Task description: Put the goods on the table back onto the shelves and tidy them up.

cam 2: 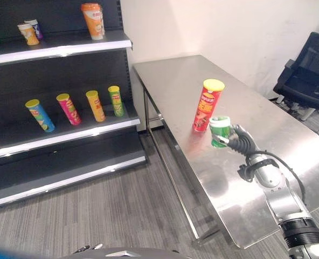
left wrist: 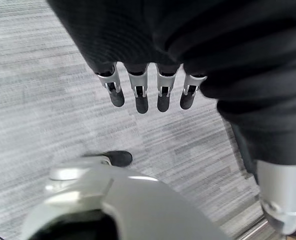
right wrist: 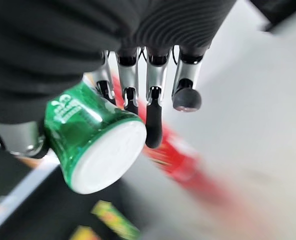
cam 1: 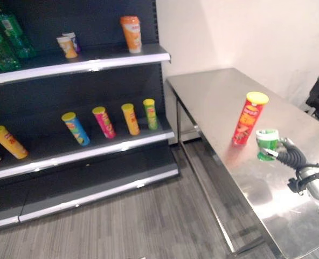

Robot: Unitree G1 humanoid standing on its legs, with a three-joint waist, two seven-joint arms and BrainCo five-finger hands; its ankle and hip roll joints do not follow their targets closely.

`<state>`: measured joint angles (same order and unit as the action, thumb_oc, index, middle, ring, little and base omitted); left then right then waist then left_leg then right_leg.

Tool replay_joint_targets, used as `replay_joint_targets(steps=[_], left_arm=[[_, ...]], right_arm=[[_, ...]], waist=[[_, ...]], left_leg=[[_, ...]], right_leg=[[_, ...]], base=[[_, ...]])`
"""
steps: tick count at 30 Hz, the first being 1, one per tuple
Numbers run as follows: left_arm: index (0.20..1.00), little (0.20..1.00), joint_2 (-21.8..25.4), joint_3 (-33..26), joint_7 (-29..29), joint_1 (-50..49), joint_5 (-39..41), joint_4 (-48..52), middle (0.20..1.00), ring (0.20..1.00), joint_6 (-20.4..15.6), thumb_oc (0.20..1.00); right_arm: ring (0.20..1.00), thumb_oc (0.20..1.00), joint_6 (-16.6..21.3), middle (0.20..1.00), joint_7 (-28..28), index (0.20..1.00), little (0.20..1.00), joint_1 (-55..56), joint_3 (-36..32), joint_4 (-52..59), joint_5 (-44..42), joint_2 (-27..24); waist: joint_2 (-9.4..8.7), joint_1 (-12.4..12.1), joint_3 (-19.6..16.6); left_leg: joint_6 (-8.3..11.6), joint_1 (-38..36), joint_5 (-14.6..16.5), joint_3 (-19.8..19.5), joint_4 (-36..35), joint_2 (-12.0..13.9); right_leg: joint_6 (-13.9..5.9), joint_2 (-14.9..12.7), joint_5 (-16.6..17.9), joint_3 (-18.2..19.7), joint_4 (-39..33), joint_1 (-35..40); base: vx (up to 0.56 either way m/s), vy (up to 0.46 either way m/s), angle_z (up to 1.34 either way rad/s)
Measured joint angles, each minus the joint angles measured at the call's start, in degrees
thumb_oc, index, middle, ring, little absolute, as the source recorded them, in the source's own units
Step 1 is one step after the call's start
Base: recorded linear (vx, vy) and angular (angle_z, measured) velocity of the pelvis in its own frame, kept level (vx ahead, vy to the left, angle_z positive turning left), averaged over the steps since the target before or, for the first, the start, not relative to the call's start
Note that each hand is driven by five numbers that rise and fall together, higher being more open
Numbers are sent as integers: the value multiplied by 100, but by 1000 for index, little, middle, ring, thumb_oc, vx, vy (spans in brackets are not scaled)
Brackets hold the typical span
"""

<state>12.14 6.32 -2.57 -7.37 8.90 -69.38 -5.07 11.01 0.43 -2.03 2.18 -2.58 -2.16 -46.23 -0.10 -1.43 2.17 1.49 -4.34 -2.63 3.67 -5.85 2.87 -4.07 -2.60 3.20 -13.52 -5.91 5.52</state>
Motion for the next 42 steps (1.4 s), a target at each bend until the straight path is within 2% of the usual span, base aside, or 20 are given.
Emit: replay_joint_targets(steps=[6, 8, 10, 11, 12, 15, 18, 21, 23, 24, 25, 26, 28, 31, 33, 34, 36, 38, 40, 42], left_arm=[[1000, 1000, -61, -145, 10, -78, 91, 178, 1000, 1000, -4, 1000], [1000, 1000, 1, -300, 54, 222, 449, 173, 1000, 1000, -70, 1000], [1000, 1000, 57, -326, 111, 503, 641, 146, 1000, 1000, -99, 1000], [1000, 1000, 51, -335, 123, 502, 673, 150, 1000, 1000, -99, 1000], [1000, 1000, 27, -322, 145, 484, 677, 49, 1000, 1000, -108, 1000], [1000, 1000, -22, -329, 209, 623, 680, -189, 1000, 1000, -103, 1000], [1000, 1000, -33, -390, 252, 545, 784, -230, 1000, 1000, -110, 1000], [1000, 1000, -41, -504, 252, 474, 772, -355, 1000, 1000, -102, 1000], [1000, 1000, 111, -558, 258, 445, 756, -309, 1000, 1000, -112, 1000], [1000, 1000, 150, -549, 270, 437, 751, -211, 1000, 1000, -115, 1000], [1000, 1000, 223, -553, 281, 431, 743, -115, 1000, 1000, -128, 1000], [1000, 1000, 467, -477, 282, 429, 647, 48, 1000, 1000, -176, 1000], [1000, 1000, 640, -458, 306, 440, 603, 76, 1000, 1000, -182, 1000], [1000, 1000, 629, -408, 340, 481, 599, 119, 1000, 1000, -188, 1000], [1000, 1000, 659, -377, 344, 463, 590, 107, 1000, 1000, -188, 1000], [1000, 1000, 668, -330, 347, 406, 591, 140, 1000, 1000, -188, 1000], [1000, 1000, 695, -330, 341, 304, 591, 143, 1000, 1000, -184, 1000], [1000, 1000, 636, -282, 319, 141, 590, 105, 1000, 1000, -182, 1000], [1000, 1000, 531, -119, 269, 89, 573, 95, 1000, 1000, -175, 1000], [1000, 1000, 415, -93, 223, 123, 558, 90, 1000, 1000, -181, 1000]], right_arm=[[200, 200, 143, 200, -34, 200, 200, -16, 124, 520, -62, 376], [200, 200, 175, 200, -48, 200, 200, -266, 391, 501, -130, 489], [200, 200, 171, 200, -47, 200, 200, -515, 474, 500, -129, 441], [200, 200, 173, 200, -48, 200, 200, -609, 507, 501, -130, 452], [200, 200, 177, 200, -76, 200, 200, -786, 570, 497, -142, 474], [200, 200, 224, 200, -122, 200, 200, -1039, 619, 452, -221, 454], [200, 200, 179, 200, -188, 200, 200, -1097, 625, 352, -237, 430], [200, 200, 178, 200, -194, 200, 200, -1102, 612, 448, -232, 404], [200, 200, 156, 200, -235, 200, 200, -1084, 711, 450, -231, 501], [200, 200, 156, 200, -230, 200, 200, -1076, 759, 446, -226, 496], [200, 200, 153, 200, -230, 200, 200, -1072, 770, 435, -222, 530], [200, 200, 154, 200, -240, 200, 200, -1076, 766, 437, -223, 625], [200, 200, 163, 200, -248, 200, 200, -1197, 782, 436, -224, 740], [200, 200, 152, 200, -275, 200, 200, -1293, 814, 390, -224, 690], [200, 200, 153, 200, -277, 200, 200, -1306, 880, 381, -223, 650], [200, 200, 155, 200, -272, 200, 200, -1318, 990, 356, -220, 597], [200, 200, 156, 200, -264, 200, 200, -1346, 1021, 375, -219, 439], [200, 200, 160, 200, -282, 200, 200, -1389, 944, 383, -225, 316], [200, 200, 170, 200, -280, 200, 200, -1539, 936, 391, -229, 198], [200, 200, 176, 200, -289, 200, 200, -1738, 935, 387, -231, 29]], waist=[[-62, -86, 70], [-283, -156, 357], [-459, -231, 640], [-463, -274, 662], [-451, -358, 683], [-437, -372, 716], [-288, -433, 702], [-176, -489, 532], [-438, -519, 403], [-485, -524, 362], [-520, -567, 338], [-681, -683, 187], [-906, -827, 36], [-730, -777, 46], [-707, -788, 57], [-641, -711, 104], [-618, -673, 128], [-620, -615, 151], [-530, -485, 230], [-457, -372, 352]], left_leg=[[57, 49, -76, -84, 39, 58], [370, 968, -63, -453, 1323, -5], [629, 1419, -258, -437, 1822, -80], [617, 1436, -228, -362, 1767, -43], [620, 1485, -232, -121, 1292, 245], [664, 1577, -234, 125, 634, 577], [720, 1353, -193, 508, 81, 973], [709, 981, -157, 515, 442, 817], [474, 809, -221, 622, 214, 379], [263, 831, -275, 749, 206, 345], [218, 813, -245, 742, 189, 298], [23, 821, -190, 774, 200, 87], [-104, 777, -184, 794, 176, -144], [-323, 552, -190, 629, 52, -365], [-470, 434, -42, 520, 28, -526], [-617, 342, 26, 331, 17, -572], [-679, 322, 26, 287, 22, -529], [-798, 264, 22, 287, 46, -559], [-790, 197, 73, 130, 30, -578], [-820, 152, 94, 19, 29, -586]], right_leg=[[7, 92, -1, -15, 7, -18], [167, 105, -46, -40, -1, -160], [390, -72, 45, -220, -7, -207], [428, -97, 57, -292, -7, -239], [446, -143, 38, -495, -8, -262], [463, -256, 23, -491, -8, -455], [356, -356, 7, -461, -9, -491], [121, -584, 23, -400, -7, -491], [-92, -985, 51, -183, 29, -547], [-145, -1059, 40, -199, 64, -536], [-210, -1085, -5, -189, 221, -559], [-303, -1236, -36, -140, 841, -573], [-470, -1436, -14, -89, 986, -549], [-598, -1729, 94, 39, 1913, -751], [-723, -1932, 223, 248, 2541, -955], [-899, -1868, -14, 564, 3009, -1190], [-850, -1557, -334, 770, 3114, -1427], [-835, -1272, -349, 546, 2373, -1479], [-829, -1019, -311, 437, 1569, -1415], [-817, -733, -140, 566, 815, -1483]], base=[[-78, -77, 9], [-85, -6, 72], [83, 129, 55], [177, 238, 49], [133, 174, 46], [185, 200, 37], [305, 358, 23], [283, 368, -15], [190, 310, 0], [99, 197, 12], [136, 285, 17], [132, 264, 9], [158, 294, 6], [124, 201, 36], [123, 114, 29], [207, 153, 30], [161, 78, 23], [149, 18, 12], [148, -3, 23], [253, 32, 38]])
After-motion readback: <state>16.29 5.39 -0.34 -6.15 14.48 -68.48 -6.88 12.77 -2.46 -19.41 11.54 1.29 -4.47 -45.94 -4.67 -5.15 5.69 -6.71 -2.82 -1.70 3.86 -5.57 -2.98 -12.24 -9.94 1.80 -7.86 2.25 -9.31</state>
